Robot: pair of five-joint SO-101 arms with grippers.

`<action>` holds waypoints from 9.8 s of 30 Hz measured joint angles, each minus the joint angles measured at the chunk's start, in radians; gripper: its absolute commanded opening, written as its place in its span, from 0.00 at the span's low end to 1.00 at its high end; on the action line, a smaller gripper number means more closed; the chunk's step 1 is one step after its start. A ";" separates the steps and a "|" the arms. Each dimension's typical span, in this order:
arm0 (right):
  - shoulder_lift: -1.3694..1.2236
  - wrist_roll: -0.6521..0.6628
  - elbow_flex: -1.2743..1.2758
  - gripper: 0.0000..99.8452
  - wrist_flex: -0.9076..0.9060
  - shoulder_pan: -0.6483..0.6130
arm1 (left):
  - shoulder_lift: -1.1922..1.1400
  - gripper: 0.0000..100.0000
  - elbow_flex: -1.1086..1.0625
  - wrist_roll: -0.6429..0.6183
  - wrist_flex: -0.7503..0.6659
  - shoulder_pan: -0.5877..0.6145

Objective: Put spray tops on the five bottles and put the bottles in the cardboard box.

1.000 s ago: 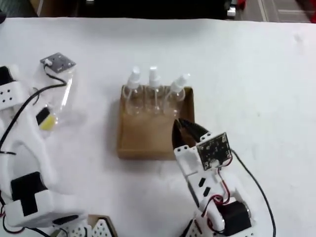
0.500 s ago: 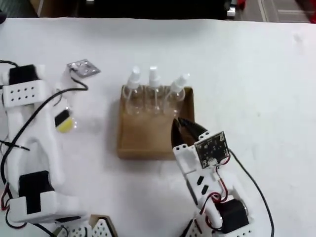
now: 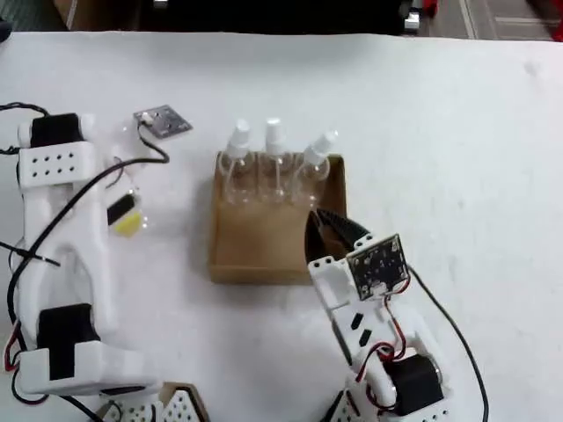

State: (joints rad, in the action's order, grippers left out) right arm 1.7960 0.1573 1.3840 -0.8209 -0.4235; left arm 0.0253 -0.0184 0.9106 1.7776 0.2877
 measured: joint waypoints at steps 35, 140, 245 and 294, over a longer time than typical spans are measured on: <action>0.000 0.051 0.000 0.02 0.000 0.000 | 0.190 0.22 -0.537 0.439 -0.140 0.474; 0.002 -0.060 -0.408 0.02 -0.259 -0.046 | 1.046 0.03 -0.516 -0.292 -0.052 -0.701; 0.000 -0.189 0.282 0.02 0.519 0.423 | 0.235 0.03 -0.301 -0.904 -0.470 -0.647; -0.002 -0.110 0.298 0.02 0.523 0.368 | 0.423 0.23 -0.416 -0.913 -0.423 -0.592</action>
State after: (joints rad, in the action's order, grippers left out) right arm 1.7944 0.0468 1.6817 -0.2977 -0.0552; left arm 0.4488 -0.4342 -0.0023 1.3541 -0.3046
